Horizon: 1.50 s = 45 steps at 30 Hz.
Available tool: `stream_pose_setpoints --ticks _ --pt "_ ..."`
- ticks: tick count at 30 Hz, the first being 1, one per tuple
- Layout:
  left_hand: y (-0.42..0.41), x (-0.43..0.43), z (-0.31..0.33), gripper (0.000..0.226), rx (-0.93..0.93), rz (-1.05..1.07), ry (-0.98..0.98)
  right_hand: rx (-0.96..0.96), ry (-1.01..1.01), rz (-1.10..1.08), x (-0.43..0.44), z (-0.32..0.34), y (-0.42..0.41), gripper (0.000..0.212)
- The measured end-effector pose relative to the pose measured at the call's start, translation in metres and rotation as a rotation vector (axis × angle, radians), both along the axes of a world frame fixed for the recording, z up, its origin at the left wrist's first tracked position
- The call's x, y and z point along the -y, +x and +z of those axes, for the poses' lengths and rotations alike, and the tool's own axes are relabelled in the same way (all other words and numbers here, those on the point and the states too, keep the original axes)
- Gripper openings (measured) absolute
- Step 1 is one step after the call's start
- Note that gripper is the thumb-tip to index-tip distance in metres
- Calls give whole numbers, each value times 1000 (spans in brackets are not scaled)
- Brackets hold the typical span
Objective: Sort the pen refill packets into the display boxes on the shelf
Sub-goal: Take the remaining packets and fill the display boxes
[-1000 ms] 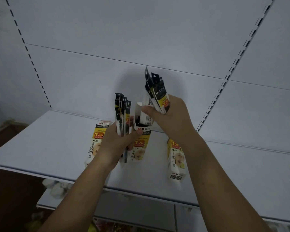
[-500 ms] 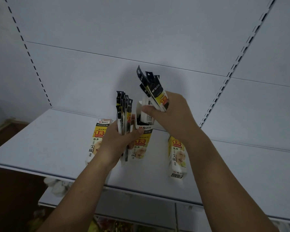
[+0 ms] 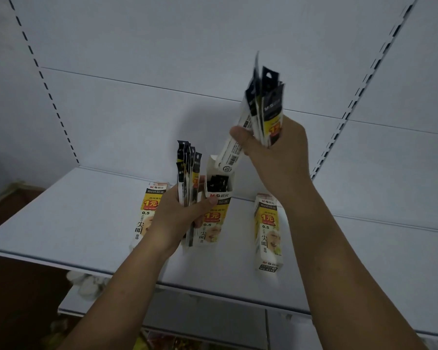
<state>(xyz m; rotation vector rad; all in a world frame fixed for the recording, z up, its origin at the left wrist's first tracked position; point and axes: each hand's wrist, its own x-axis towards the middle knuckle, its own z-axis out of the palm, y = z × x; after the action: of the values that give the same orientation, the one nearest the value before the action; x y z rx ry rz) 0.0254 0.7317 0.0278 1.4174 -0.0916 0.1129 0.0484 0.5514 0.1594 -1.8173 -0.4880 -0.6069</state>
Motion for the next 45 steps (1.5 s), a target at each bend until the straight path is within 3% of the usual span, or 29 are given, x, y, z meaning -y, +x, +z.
stream_pose_setpoints --ticks 2,16,21,24,29,36,45 --pt "0 -1 0 28 -11 2 0 -13 -22 8 -4 -3 5 30" --pt "5 -5 -4 30 -14 -29 -38 -78 -95 118 -10 -26 9 21" --pt "3 -4 -4 33 -10 -25 -29 -110 -150 119 -12 -28 14 35" --pt "2 -3 -3 42 -6 -18 -36 -71 -116 86 -14 -27 10 38" --pt "1 -5 -2 28 -14 -29 -24 29 -32 1 -12 -21 2 24" --pt "-3 -3 2 29 -18 -20 -17 34 96 -63 -5 -26 -4 28" --pt "-7 6 9 37 17 62 -7 189 -79 -223 -12 -28 -4 25"
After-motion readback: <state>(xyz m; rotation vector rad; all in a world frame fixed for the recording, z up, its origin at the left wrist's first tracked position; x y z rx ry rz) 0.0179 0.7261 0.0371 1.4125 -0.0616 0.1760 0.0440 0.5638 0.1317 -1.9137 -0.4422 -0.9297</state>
